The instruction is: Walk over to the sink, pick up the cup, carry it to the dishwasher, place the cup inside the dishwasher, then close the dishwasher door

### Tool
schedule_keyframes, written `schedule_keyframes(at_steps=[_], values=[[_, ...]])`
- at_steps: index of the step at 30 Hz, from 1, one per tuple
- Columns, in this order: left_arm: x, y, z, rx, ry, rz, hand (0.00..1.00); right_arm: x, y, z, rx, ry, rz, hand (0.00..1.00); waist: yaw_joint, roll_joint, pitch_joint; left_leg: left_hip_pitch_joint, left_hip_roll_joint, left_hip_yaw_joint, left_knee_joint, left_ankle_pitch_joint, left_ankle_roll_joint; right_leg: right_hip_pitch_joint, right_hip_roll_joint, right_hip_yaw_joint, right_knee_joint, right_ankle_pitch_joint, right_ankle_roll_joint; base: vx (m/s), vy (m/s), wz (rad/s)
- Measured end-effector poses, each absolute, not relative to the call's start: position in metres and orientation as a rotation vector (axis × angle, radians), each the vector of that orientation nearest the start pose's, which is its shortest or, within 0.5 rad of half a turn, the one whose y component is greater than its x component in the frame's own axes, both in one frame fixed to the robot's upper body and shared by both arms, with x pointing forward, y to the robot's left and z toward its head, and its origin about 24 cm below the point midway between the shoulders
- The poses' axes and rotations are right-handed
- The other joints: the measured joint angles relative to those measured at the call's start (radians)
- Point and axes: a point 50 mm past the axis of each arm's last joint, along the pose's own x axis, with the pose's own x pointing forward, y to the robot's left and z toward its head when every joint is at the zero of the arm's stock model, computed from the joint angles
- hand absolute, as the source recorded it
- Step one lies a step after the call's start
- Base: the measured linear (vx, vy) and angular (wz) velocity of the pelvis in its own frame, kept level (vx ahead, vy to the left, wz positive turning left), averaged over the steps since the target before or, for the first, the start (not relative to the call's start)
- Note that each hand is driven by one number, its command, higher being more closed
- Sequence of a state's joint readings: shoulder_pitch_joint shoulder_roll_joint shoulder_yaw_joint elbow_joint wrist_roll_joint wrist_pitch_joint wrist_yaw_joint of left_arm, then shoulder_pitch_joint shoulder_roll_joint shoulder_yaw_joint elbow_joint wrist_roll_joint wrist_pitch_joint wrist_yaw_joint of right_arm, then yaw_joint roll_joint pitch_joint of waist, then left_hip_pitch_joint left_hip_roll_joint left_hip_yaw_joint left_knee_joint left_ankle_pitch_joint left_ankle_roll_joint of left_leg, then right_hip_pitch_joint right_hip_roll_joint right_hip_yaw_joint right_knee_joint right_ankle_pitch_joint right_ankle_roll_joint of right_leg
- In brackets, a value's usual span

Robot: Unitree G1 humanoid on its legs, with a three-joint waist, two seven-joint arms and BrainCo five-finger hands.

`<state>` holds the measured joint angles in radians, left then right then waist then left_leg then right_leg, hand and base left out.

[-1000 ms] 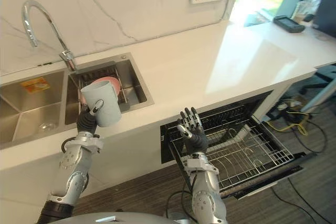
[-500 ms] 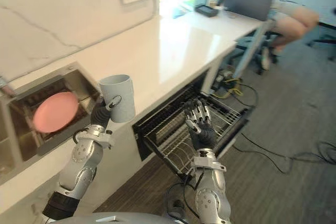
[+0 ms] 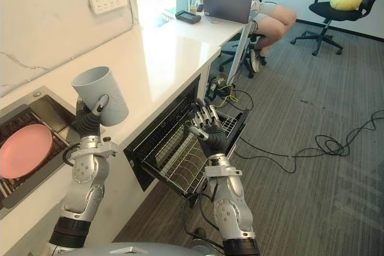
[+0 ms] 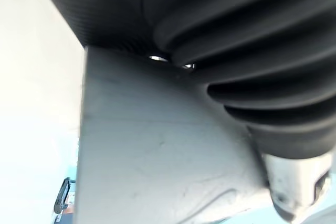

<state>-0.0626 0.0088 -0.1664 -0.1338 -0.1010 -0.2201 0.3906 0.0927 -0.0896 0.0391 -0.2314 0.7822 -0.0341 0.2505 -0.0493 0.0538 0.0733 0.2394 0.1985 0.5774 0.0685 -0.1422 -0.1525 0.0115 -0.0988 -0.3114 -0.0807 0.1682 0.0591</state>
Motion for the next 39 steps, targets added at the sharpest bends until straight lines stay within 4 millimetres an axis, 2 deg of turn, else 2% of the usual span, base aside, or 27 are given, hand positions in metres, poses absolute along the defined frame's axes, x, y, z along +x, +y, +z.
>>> schedule_keyframes(at_steps=[8, 12, 19, 29, 35, 39], values=[[0.265, 0.109, 0.103, 0.087, -0.445, 0.261, 1.0, 0.232, -0.145, 0.094, 0.731, -0.248, 0.394, 0.0, -0.01, -0.008, 0.002, -0.02, 0.001, 0.015, -0.001, 0.01, -0.005, -0.031, 0.007, -0.004, 0.001, 0.017, -0.002, 0.01, 0.016, -0.08], [0.266, 0.11, 0.101, 0.214, -0.49, 0.352, 1.0, 0.233, -0.139, 0.096, 0.742, -0.224, 0.445, 0.0, -0.008, -0.02, 0.009, -0.018, -0.008, 0.027, -0.002, 0.005, 0.002, -0.031, 0.002, -0.007, 0.0, 0.027, -0.002, -0.05, 0.045, -0.07], [0.264, 0.123, 0.097, 0.409, -0.564, 0.531, 1.0, 0.229, -0.125, 0.101, 0.892, -0.201, 0.552, 0.0, 0.008, -0.035, 0.016, -0.029, -0.014, 0.027, 0.014, 0.002, 0.008, -0.035, -0.01, -0.032, -0.001, 0.035, -0.004, -0.08, 0.043, 0.0], [0.264, 0.122, 0.086, 0.503, -0.55, 0.546, 1.0, 0.233, -0.107, 0.109, 0.891, -0.185, 0.615, 0.0, 0.014, -0.039, 0.016, -0.065, -0.017, -0.004, 0.016, 0.014, 0.018, -0.045, -0.03, -0.083, 0.0, 0.045, -0.01, -0.06, 0.049, 0.09], [0.263, 0.115, 0.084, 0.517, -0.561, 0.501, 1.0, 0.239, -0.095, 0.111, 0.755, -0.146, 0.584, 0.0, 0.024, -0.046, 0.017, -0.079, -0.029, -0.028, 0.015, 0.023, 0.025, -0.045, -0.045, -0.097, 0.0, 0.052, -0.007, -0.05, 0.055, 0.11], [0.262, 0.109, 0.083, 0.515, -0.564, 0.477, 1.0, 0.243, -0.091, 0.11, 0.742, -0.129, 0.581, 0.0, 0.025, -0.052, 0.014, -0.082, -0.034, -0.03, 0.014, 0.026, 0.029, -0.045, -0.052, -0.101, 0.0, 0.055, -0.006, -0.06, 0.053, 0.06]])
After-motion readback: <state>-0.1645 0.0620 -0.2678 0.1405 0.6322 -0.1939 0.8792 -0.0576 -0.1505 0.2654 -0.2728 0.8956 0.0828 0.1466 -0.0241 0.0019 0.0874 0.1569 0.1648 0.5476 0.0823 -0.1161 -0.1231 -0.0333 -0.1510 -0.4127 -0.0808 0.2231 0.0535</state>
